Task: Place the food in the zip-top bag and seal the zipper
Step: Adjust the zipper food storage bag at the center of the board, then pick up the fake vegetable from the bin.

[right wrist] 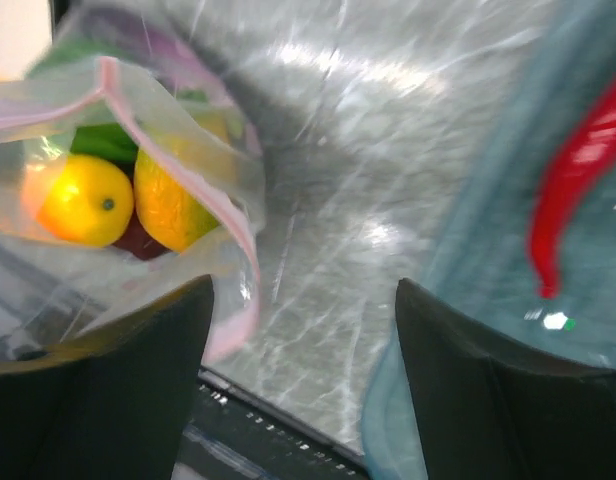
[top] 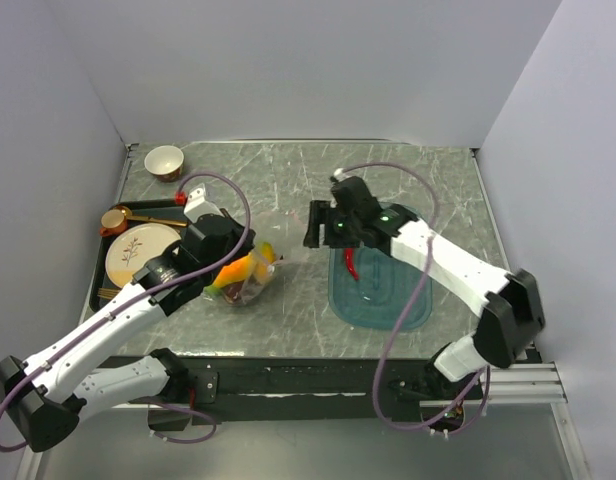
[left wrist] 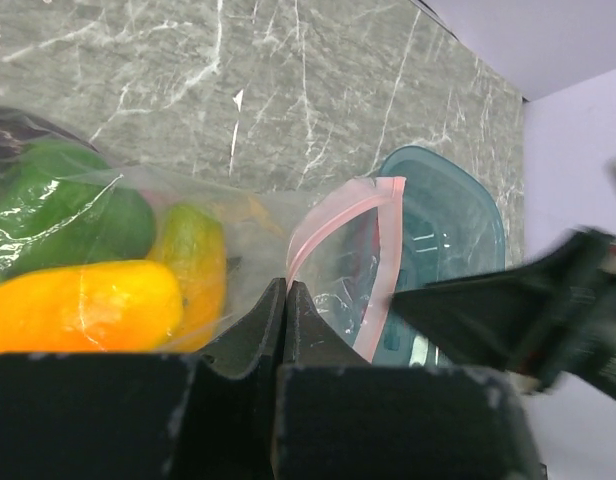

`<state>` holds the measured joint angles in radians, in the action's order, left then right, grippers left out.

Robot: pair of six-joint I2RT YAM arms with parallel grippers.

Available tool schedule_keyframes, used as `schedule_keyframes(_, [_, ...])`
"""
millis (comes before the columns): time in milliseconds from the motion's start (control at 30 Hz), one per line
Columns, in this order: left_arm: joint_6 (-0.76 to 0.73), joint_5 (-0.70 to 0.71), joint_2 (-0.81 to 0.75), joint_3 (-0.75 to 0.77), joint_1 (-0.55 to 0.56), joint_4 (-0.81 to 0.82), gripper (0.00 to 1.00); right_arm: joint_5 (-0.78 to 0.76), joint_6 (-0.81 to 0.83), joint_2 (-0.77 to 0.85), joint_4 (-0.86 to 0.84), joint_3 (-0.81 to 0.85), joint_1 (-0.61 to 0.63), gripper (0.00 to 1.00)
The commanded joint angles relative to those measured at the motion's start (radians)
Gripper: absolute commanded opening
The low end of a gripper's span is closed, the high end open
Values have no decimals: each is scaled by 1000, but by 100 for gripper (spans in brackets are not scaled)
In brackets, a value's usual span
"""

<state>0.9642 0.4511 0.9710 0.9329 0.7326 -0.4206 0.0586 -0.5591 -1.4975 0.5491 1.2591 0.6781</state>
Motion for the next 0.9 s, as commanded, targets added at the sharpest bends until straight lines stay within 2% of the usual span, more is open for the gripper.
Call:
schedule_keyframes(0, [-2,-22,6,35,-1,49,1,-140,-27,195,-21,-79,-70,83])
schedule_keyframes(100, [-5,-25,3,35,-1,54,1,-146,-24,249,-31,-160,-129,83])
schedule_keyframes(200, [-8,-23,3,40,-1,51,1,-132,5,232,-18,-211,-198,77])
schedule_keyframes(400, [-16,-31,12,57,-1,49,1,-92,68,106,-40,-245,-232,62])
schedule_keyframes(533, [-12,-32,18,53,-2,48,1,-62,80,31,-84,-245,-233,57])
schedule_keyframes(867, [-13,-28,31,58,-1,39,1,-62,93,-125,-138,-190,-233,55])
